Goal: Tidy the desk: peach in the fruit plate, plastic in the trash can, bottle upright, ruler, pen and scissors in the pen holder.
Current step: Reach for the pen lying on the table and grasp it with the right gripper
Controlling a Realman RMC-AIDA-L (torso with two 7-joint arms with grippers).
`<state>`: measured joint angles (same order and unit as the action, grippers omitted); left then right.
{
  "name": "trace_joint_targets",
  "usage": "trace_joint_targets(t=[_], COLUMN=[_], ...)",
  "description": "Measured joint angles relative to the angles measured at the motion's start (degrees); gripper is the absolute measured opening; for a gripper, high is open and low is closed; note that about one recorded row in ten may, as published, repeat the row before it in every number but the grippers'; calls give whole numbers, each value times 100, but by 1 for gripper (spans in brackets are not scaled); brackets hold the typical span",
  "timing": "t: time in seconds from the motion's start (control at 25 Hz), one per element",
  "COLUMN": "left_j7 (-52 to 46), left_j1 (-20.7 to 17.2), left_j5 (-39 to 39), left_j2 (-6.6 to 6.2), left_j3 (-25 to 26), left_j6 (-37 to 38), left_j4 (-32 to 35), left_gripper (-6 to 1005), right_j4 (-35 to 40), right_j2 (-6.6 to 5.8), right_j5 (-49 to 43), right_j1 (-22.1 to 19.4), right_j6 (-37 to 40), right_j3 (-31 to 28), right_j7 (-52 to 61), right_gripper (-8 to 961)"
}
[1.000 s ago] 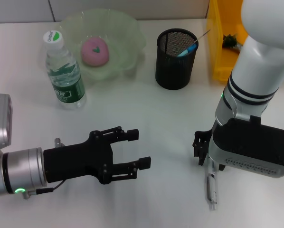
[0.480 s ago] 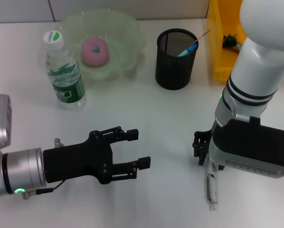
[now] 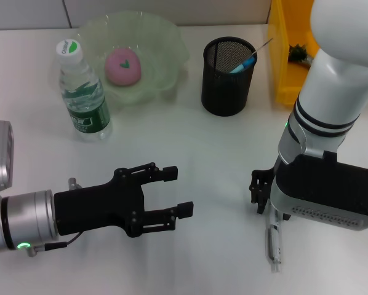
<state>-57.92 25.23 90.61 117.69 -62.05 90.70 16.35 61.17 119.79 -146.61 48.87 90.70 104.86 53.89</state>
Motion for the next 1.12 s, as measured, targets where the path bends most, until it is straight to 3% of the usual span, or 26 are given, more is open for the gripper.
trace_joint_targets(t=[0.32,0.52,1.12], left_j7=[3,1,0], left_j1=[4,9,14], left_j5=[0,0,0], left_j2=[-9,-19,-18], left_j3=[0,0,-7], left_j6=[0,0,0], left_j4=[0,0,0], left_gripper=[785,785,785], right_j4=[0,-1,-26], right_j2=[0,0,0], right_j5=[0,12,19], right_j1=[0,0,-11], right_j6=[-7,-21,-29], right_j3=[9,8,8], right_j7=[-2,-2,-2], right_gripper=[389,315,260])
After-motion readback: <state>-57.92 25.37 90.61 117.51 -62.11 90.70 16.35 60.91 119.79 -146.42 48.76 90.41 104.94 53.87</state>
